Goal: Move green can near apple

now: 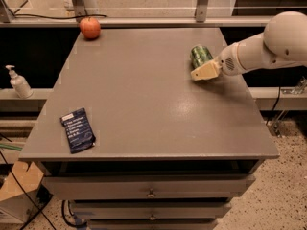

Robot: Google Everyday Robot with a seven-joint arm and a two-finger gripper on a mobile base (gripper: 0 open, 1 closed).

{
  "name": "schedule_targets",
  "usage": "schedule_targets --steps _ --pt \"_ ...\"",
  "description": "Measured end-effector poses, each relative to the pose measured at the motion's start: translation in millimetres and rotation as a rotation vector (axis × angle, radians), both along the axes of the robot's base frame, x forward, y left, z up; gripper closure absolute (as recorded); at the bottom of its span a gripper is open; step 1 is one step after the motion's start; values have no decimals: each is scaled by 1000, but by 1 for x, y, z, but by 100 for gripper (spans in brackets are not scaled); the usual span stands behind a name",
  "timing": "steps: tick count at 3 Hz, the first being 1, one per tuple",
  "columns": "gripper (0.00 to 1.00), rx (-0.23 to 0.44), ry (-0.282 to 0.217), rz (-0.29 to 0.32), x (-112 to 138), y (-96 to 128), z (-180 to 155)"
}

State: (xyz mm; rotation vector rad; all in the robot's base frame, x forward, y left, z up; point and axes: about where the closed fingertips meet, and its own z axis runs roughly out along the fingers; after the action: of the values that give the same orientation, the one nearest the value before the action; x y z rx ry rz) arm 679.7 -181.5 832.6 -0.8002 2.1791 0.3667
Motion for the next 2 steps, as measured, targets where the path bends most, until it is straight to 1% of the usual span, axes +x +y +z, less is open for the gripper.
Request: schedule_targets --steps 1,2 --pt "65 -18 5 0 3 3 2" --pt "88 -58 -45 43 4 13 28"
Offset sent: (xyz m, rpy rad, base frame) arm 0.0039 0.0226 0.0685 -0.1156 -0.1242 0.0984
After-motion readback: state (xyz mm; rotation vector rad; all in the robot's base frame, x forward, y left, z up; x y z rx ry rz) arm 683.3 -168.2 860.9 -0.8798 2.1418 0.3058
